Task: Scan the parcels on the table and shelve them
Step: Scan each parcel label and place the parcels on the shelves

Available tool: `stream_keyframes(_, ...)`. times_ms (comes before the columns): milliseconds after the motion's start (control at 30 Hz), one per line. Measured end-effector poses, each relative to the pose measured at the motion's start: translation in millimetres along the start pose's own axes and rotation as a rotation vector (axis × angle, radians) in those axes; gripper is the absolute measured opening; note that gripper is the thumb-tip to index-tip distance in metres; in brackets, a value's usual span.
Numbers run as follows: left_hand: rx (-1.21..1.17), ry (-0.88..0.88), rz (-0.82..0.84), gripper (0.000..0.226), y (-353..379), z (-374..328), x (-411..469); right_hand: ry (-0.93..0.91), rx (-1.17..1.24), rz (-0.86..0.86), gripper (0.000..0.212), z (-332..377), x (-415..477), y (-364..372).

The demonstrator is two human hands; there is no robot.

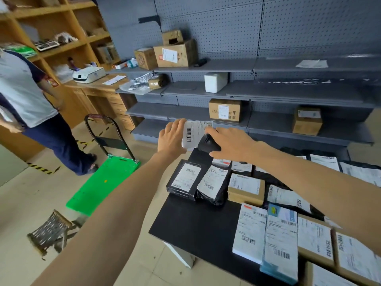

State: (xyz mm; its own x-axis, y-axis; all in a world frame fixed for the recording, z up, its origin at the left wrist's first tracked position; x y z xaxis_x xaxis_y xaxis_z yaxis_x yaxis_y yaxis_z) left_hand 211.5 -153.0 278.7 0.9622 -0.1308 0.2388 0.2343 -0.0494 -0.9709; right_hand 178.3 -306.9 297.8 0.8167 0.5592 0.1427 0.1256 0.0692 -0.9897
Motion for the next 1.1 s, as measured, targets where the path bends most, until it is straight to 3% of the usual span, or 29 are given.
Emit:
stream_keyframes(367,-0.047,0.072,-0.012,0.099,1.0,-15.2,-0.1,0.074,-0.046,-0.037,0.067,-3.2,-19.0,-10.3)
stream_keyframes(1100,-0.069,0.151,0.033,0.104,7.2,-27.6,-99.2,0.213,-0.025,0.025,0.073,60.8,-111.4,1.2)
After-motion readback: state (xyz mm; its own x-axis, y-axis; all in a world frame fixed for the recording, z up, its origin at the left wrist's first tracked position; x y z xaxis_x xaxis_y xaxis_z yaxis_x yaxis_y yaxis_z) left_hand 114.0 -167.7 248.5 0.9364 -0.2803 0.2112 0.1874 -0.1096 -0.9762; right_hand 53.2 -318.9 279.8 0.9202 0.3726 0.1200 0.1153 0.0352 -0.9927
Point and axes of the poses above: each hand's wrist, its own x-axis towards the middle knuckle, its own y-axis out of the palm, z = x × y, the point moved 9 cm from there along x, towards the middle knuckle, and after that the axes turned 1 degree about y, right-handed, at the moved point
